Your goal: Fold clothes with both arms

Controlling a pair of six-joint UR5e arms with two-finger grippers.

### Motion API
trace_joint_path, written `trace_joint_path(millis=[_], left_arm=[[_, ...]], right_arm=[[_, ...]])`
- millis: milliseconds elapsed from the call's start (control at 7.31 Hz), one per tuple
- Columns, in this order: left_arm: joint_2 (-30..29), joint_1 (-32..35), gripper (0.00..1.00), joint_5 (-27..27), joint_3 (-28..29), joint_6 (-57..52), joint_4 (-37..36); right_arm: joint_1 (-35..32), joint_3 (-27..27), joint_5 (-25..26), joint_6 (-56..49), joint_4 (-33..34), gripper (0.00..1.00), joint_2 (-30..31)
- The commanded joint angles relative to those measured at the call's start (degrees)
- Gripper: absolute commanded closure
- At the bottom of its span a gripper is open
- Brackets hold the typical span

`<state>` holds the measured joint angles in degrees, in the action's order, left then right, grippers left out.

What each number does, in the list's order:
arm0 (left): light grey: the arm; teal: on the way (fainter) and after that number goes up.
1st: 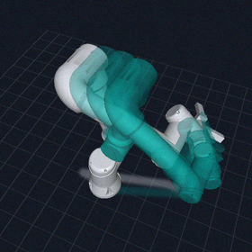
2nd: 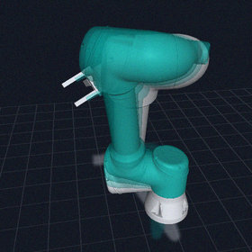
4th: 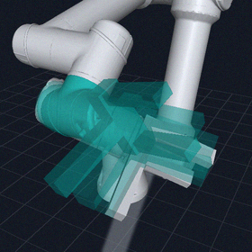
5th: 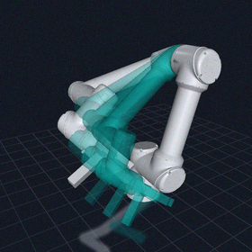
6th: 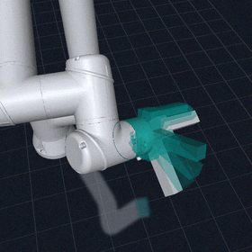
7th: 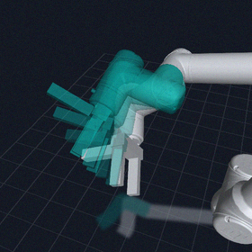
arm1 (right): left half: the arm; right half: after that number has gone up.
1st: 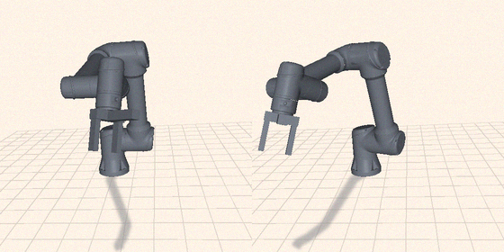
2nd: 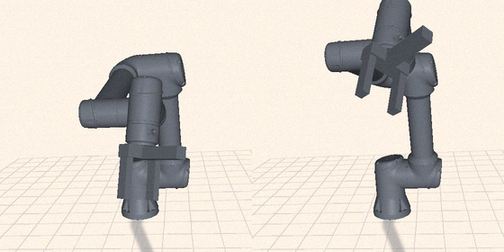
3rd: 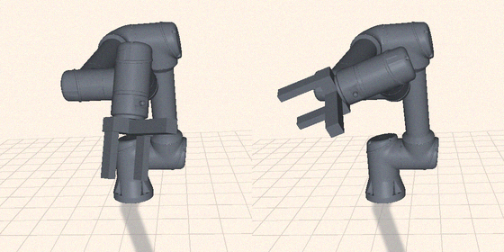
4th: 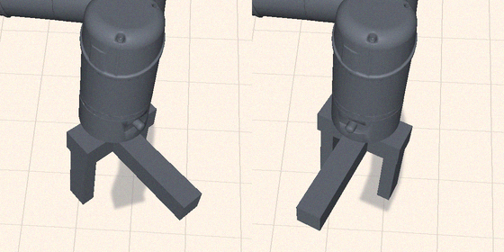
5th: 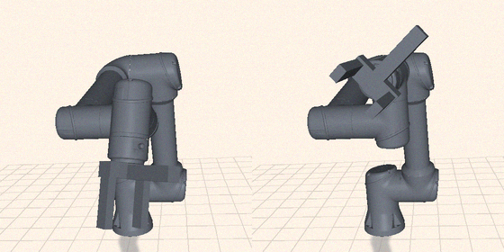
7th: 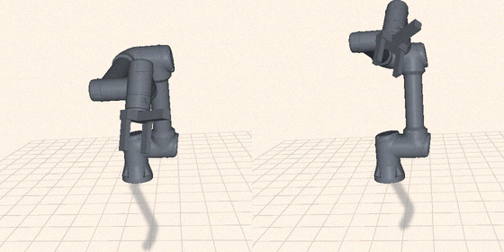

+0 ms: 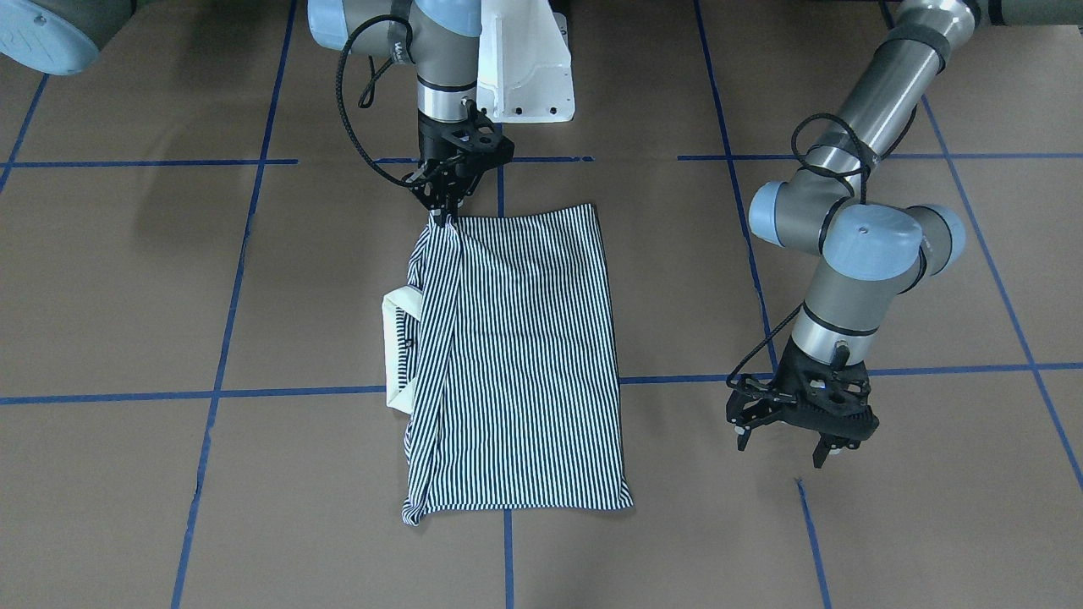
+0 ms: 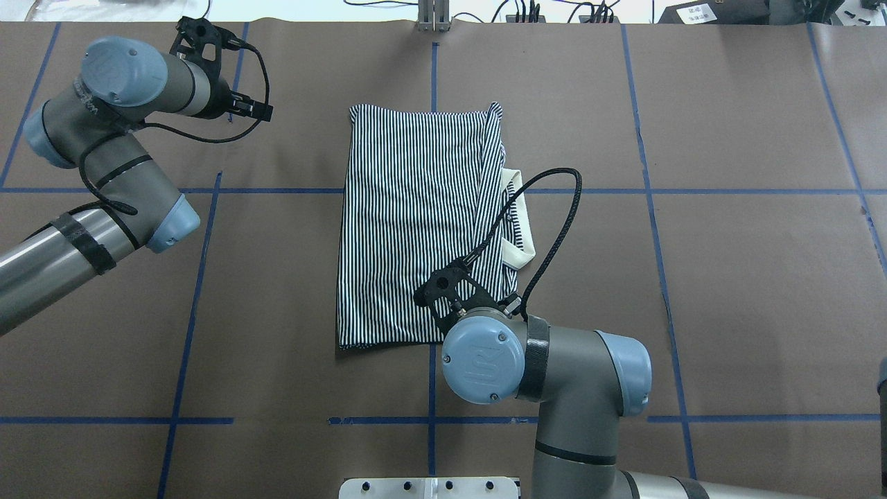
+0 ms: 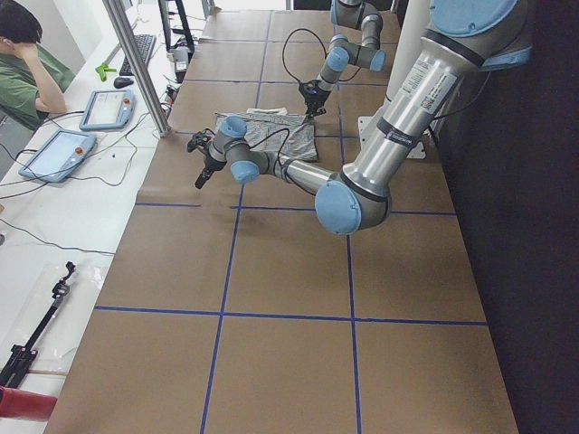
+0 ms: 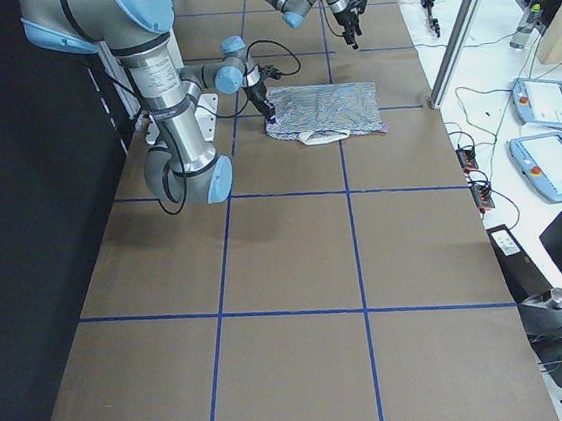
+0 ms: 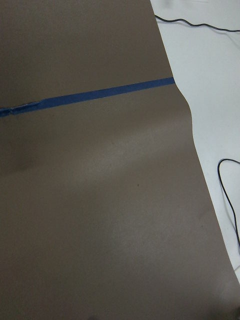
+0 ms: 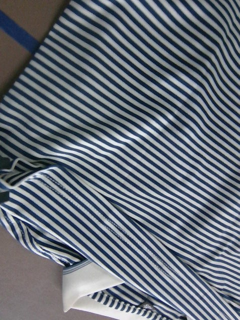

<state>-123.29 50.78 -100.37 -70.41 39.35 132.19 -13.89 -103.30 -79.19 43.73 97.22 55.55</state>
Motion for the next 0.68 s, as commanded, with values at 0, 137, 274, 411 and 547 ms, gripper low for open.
trace_joint_path(millis=[0,137,274,411,547], left_arm=[[-0.02,-0.06,0.0,0.0,0.01,0.11,0.0],[-0.02,-0.15,0.0,0.0,0.01,0.11,0.0],[0.07,-0.15,0.0,0.0,0.01,0.11,0.0],[-0.02,-0.15,0.0,0.0,0.01,0.11,0.0],[-0.02,-0.15,0.0,0.0,0.01,0.11,0.0]], right_arm=[[-0.17,-0.05,0.0,0.13,-0.19,0.65,-0.09],[-0.17,0.03,0.0,0.13,-0.19,0.65,-0.09],[-0.17,0.03,0.0,0.13,-0.27,0.66,-0.09],[-0.17,-0.05,0.0,0.13,-0.27,0.7,-0.17],[-0.17,-0.14,0.0,0.13,-0.27,0.71,-0.18]])
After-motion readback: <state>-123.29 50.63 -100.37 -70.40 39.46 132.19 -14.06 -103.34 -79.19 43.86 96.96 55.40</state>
